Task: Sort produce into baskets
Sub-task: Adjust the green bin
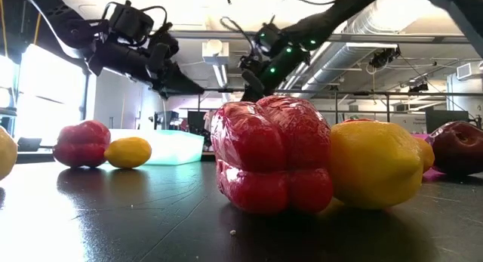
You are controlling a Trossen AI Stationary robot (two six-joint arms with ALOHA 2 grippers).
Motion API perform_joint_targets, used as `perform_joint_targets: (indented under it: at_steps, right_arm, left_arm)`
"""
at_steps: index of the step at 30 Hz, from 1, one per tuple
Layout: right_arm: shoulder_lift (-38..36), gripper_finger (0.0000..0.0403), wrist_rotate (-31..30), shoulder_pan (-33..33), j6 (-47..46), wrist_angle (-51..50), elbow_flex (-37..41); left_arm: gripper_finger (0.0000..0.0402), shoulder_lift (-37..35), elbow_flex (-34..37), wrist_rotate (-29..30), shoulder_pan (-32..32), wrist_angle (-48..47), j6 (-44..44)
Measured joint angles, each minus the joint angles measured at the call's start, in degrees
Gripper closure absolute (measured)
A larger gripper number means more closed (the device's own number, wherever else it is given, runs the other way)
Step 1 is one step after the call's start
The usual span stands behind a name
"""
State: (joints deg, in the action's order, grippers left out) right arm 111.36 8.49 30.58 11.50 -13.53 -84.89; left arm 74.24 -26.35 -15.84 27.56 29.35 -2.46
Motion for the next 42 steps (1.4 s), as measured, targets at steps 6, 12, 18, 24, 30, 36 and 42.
perform_joint_targets:
  at_steps: [6,12,18,24,30,36,42]
  right_arm:
    - [-9.02,0.0403,2.22,-0.23,-3.70,18.11,17.62]
    - [-18.35,0.0403,0.99,-0.69,-5.00,24.84,30.78]
    - [-23.92,0.0403,-5.57,-3.36,-8.05,26.60,35.88]
    - [-24.69,0.0403,-9.41,-4.45,-8.05,25.38,34.99]
    - [-24.71,0.0403,-11.26,-3.92,-8.05,25.05,34.39]
    - [-24.71,0.0403,-12.13,-3.13,-8.19,24.55,34.39]
    - [-24.71,0.0403,-12.61,-3.20,-9.12,24.21,34.39]
  left_arm:
    - [0.0402,0.00,-0.02,4.99,0.95,-4.54,4.06]
    - [0.0401,0.10,-1.69,10.07,2.34,-11.86,4.82]
    - [0.0402,1.40,-6.10,11.07,4.70,-21.05,1.39]
    - [0.0402,5.57,-8.69,12.22,9.42,-21.59,-2.50]
    - [0.0401,14.63,-14.07,12.38,16.68,-21.62,-3.65]
    - [0.0402,22.08,-19.86,13.46,21.54,-21.51,-3.40]
    - [0.0402,24.61,-22.11,16.79,24.05,-21.49,-2.29]
